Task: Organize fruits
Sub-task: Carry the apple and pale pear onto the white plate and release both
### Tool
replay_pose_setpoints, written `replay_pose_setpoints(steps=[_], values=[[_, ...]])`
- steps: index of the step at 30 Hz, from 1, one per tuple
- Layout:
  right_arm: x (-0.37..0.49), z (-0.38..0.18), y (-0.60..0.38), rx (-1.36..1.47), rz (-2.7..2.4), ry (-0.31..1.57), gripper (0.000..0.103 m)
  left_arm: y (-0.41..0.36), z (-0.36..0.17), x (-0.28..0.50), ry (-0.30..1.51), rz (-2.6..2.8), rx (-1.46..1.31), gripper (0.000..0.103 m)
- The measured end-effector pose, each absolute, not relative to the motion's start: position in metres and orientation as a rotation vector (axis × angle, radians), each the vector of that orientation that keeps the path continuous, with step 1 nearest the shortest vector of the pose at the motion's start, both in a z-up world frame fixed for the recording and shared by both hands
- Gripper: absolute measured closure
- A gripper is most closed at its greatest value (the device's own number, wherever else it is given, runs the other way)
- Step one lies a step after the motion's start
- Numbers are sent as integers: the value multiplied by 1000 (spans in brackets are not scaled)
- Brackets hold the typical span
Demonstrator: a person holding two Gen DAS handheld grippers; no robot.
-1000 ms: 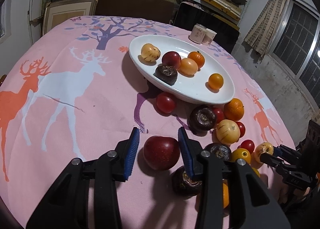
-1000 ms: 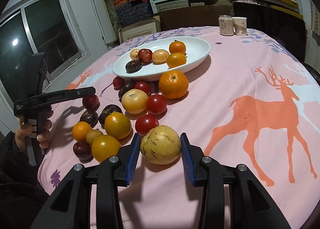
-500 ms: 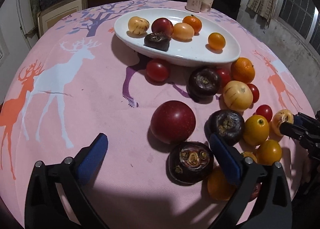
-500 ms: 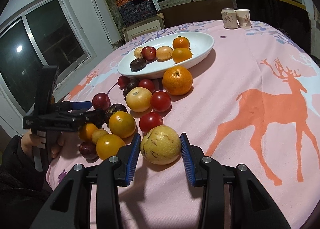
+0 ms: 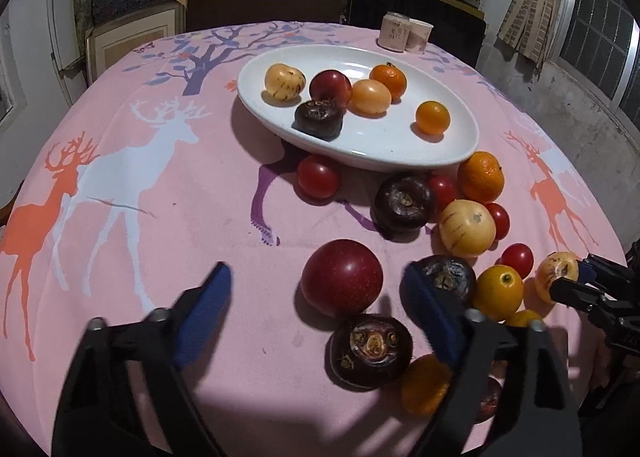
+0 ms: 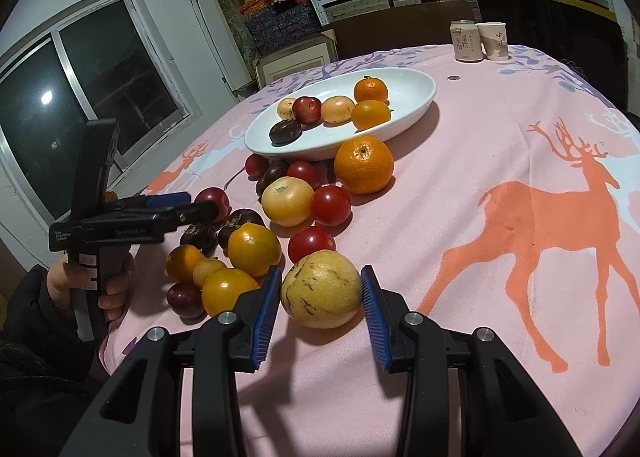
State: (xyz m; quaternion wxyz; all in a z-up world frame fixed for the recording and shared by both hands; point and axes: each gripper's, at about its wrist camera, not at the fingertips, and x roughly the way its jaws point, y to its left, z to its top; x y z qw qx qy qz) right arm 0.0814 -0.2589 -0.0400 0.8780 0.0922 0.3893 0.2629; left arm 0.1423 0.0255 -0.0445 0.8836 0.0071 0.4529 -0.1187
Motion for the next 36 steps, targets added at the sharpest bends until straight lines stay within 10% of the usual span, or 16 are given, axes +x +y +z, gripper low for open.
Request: replay_pose_setpoints(steps=[4, 25, 36], values=[[81, -40, -260, 195, 549, 808, 62, 16, -46, 142, 952, -266, 52, 64], [103, -9, -282, 316, 558, 767, 62, 23, 3, 113, 733, -254, 35, 64], [245, 53, -260, 144, 356, 634, 62, -25, 2, 226, 810, -306, -4, 64]])
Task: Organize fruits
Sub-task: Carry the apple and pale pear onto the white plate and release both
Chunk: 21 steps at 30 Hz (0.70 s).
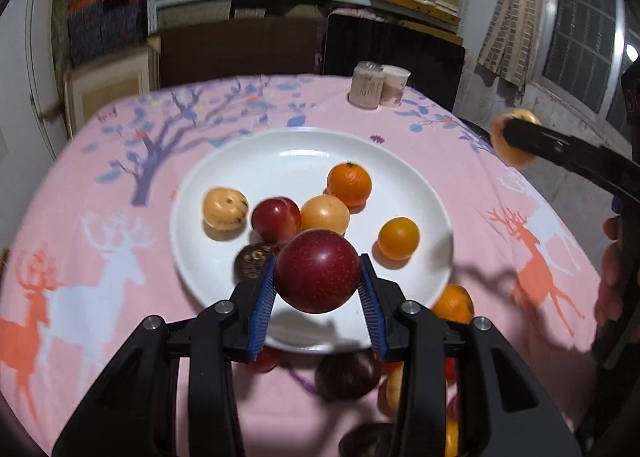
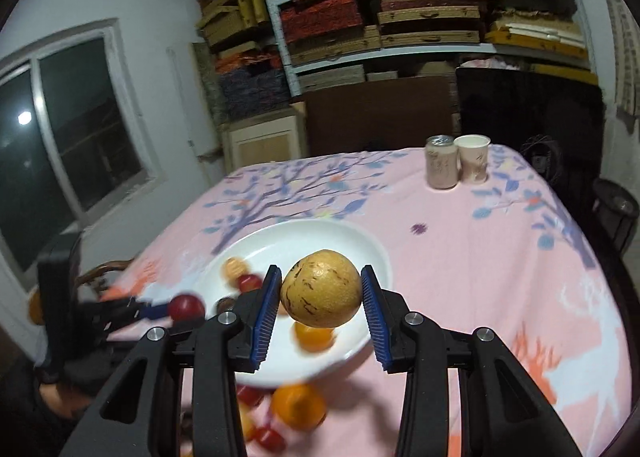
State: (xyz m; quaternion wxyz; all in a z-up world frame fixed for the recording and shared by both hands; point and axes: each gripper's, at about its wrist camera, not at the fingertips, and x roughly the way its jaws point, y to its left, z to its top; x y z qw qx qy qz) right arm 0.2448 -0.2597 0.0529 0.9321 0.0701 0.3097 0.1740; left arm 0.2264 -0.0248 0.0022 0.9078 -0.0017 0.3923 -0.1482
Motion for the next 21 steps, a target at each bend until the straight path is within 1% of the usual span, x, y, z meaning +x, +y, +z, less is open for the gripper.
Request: replay_pose_setpoints(steps=[4, 7, 8, 9, 10, 11, 12, 13, 14, 18, 21], values=[[276, 26, -241, 161, 373, 684, 62, -33, -20, 243, 845, -336, -11, 64], [286, 15, -234, 140, 379, 688, 62, -28, -24, 251, 849, -337, -35, 64], [286, 14, -234, 128, 383, 679, 60, -25, -24, 254, 854, -340, -57, 63], [284, 14, -235, 124, 374, 662, 44, -22, -24, 256, 860, -351, -86, 63], [279, 14, -238, 133, 370, 645, 36, -20, -24, 256, 862, -366, -104, 53], [276, 14, -241, 149, 381, 633, 36, -19, -21, 253, 850, -371, -108, 40], [273, 14, -244, 158, 390, 624, 36, -18, -17, 249, 824, -365, -100, 32], [270, 16, -246, 164, 391, 612, 36, -19, -14, 244, 793, -357, -83, 21], [266, 17, -249, 170, 391, 602, 36, -19, -11, 240, 771, -353, -69, 19], [255, 19, -254, 189, 397, 578, 36, -11, -6, 227, 758, -350, -78, 19], [253, 19, -258, 196, 391, 572, 36, 6, 8, 217, 759, -338, -131, 19]])
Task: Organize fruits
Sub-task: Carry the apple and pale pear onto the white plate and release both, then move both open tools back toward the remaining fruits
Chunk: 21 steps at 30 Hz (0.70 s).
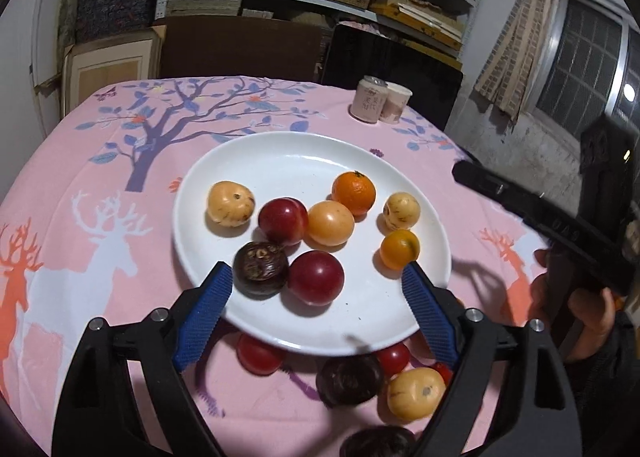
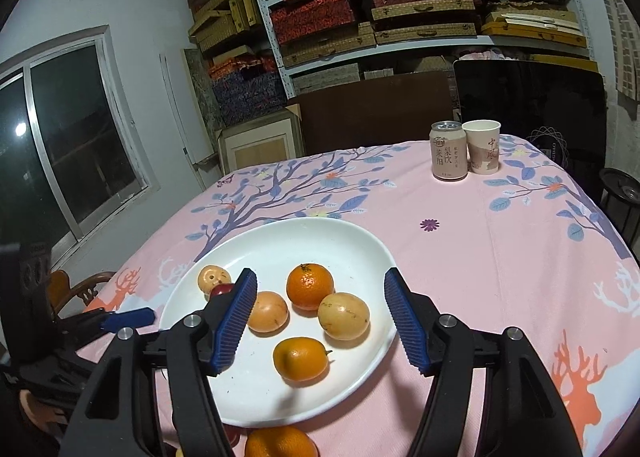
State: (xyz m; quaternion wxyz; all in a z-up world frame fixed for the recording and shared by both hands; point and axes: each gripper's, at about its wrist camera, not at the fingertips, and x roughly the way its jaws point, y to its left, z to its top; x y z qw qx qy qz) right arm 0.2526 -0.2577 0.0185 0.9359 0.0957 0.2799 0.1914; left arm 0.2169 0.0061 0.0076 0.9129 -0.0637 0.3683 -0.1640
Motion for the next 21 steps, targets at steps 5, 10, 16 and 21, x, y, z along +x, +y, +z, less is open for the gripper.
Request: replay_pose_setpoints(steps=[5, 10, 16, 21], values=[[253, 16, -256, 190, 407, 589, 36, 34, 17, 173, 782, -321, -115, 19], [242, 22, -253, 144, 354, 581, 36, 52, -9, 125, 889, -299, -72, 19], [181, 32, -274, 235, 413, 618, 33, 48, -25, 97, 902, -289, -3, 19], [129, 16, -296, 323, 414, 650, 32, 32, -33, 99, 915, -320, -11, 19]])
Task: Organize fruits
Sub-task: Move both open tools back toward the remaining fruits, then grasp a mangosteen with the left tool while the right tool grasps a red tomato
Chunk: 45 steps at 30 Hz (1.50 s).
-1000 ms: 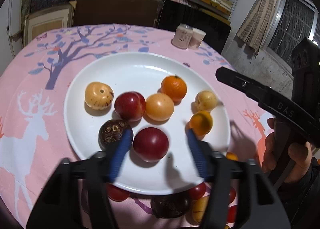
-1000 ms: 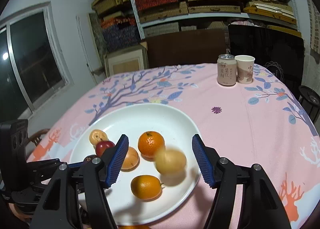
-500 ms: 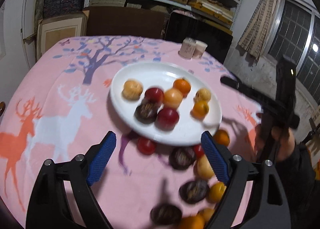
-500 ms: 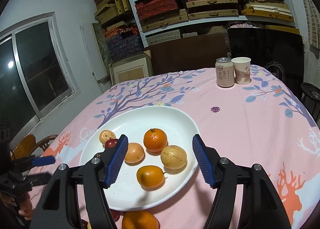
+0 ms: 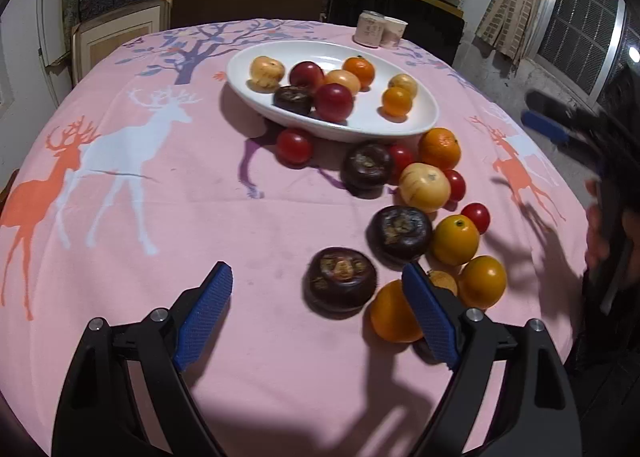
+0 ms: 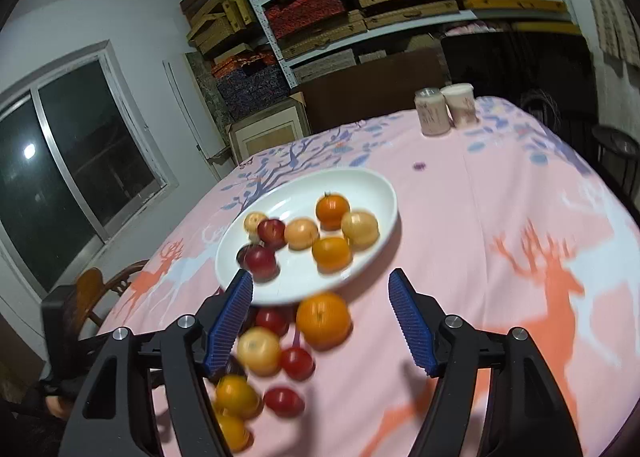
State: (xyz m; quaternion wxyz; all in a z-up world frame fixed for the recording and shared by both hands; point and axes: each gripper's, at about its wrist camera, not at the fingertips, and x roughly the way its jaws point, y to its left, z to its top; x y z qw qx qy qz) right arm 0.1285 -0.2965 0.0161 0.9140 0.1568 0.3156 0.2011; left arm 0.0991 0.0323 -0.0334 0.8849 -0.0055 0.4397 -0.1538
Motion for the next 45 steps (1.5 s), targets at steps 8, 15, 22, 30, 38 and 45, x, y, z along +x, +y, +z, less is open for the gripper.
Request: replay_pose_setpoints(steps=[8, 15, 22, 30, 38, 45], values=[[87, 0, -300, 296, 401, 695, 32, 32, -42, 113, 974, -262, -107, 17], [77, -5, -283, 225, 465, 708, 32, 47, -40, 99, 977, -225, -38, 20], [71, -10, -267, 169, 496, 740, 32, 21, -49, 110, 981, -236, 4, 19], [69, -13, -273, 169, 470, 749, 32, 31, -46, 107, 927, -213, 26, 63], [81, -20, -241, 26, 478, 775, 32, 62, -37, 104, 851, -208, -154, 63], [96, -25, -215, -69, 456, 803, 50, 56, -41, 106, 880, -231, -133, 62]])
